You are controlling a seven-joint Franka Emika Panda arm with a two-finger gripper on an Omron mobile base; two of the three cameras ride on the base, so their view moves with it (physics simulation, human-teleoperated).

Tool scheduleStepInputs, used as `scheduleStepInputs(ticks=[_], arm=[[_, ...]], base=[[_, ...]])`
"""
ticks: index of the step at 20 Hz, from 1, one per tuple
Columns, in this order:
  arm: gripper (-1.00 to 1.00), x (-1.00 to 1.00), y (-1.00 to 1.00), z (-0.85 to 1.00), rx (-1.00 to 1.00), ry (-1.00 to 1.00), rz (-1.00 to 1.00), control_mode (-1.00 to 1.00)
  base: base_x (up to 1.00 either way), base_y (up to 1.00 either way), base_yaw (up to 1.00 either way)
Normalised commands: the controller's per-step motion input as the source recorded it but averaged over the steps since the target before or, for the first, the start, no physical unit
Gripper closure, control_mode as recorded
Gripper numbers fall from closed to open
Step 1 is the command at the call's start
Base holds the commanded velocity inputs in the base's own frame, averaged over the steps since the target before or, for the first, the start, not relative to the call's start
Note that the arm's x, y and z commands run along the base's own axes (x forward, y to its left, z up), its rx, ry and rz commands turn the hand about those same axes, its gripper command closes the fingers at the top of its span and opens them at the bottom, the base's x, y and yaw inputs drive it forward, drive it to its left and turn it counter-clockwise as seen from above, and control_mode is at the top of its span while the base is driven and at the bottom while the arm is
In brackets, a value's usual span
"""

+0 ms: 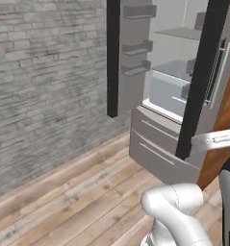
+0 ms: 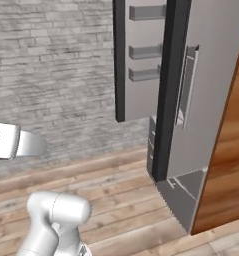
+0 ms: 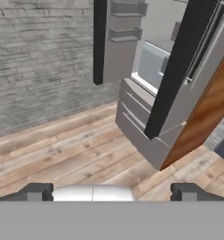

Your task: Retrieve the sausage and cheese from the fridge and place them on the cutting board on the counter.

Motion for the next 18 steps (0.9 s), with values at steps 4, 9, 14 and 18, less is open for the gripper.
scheduleStepInputs(ticks=[4,9,14,18], arm=[[-1.00,0.00,0.00,0.00,0.00,0.00,0.00,1.00],[-1.00,0.00,0.00,0.00,0.00,0.00,0.00,1.00],[-1.00,0.00,0.00,0.00,0.00,0.00,0.00,1.00],[-1.00,0.00,0.00,0.00,0.00,0.00,0.00,1.00]], base=[[0.16,0.35,-0.22],[0.15,0.61,-0.56],[0.29,0.92,-0.57],[0.65,1.00,-0.45]])
